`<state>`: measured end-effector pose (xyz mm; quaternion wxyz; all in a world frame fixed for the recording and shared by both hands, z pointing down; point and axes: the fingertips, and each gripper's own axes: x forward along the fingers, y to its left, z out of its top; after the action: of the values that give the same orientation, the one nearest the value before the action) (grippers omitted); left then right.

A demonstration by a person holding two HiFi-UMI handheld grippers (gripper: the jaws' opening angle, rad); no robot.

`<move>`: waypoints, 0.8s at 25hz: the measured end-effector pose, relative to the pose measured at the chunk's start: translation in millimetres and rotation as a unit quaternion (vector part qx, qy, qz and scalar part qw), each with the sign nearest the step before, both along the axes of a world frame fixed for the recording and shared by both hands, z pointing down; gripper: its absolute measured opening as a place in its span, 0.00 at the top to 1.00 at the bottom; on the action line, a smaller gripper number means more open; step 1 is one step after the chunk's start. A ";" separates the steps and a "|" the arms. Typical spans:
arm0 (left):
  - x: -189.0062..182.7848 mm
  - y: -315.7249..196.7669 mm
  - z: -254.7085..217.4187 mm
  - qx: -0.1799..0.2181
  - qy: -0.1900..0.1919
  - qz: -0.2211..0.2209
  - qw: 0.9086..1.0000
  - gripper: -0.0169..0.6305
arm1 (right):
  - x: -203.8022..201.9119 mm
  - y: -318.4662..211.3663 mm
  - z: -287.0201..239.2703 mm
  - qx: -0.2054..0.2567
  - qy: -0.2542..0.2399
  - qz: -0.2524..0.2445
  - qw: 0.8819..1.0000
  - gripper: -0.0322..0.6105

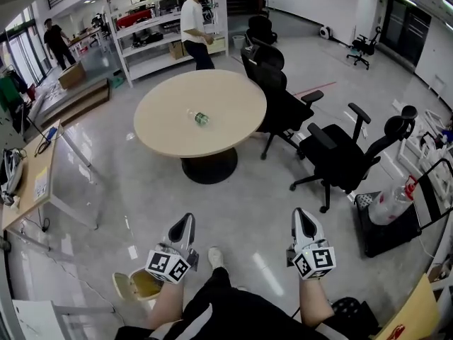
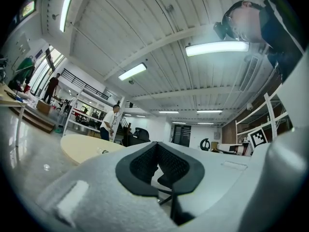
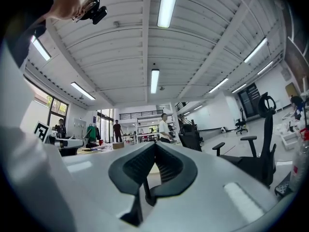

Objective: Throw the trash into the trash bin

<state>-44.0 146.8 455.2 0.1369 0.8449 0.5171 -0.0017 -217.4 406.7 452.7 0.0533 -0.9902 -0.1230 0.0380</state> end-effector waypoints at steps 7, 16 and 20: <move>87.7 26.5 -0.1 -0.029 0.009 -0.012 0.999 0.97 | 91.1 27.4 -9.0 -0.022 0.007 -0.011 1.000 0.94; 219.8 40.8 -25.2 -0.047 0.025 -0.030 0.998 0.97 | 235.0 44.6 -42.9 -0.037 0.028 -0.034 0.998 0.94; 271.2 35.0 -23.1 -0.042 0.020 -0.033 0.998 0.97 | 295.1 41.0 -41.7 -0.035 0.026 -0.045 0.998 0.94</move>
<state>227.2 181.8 432.1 0.1620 0.8548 0.4909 -0.0450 77.7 447.7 411.0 0.0236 -0.9948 -0.0752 0.0652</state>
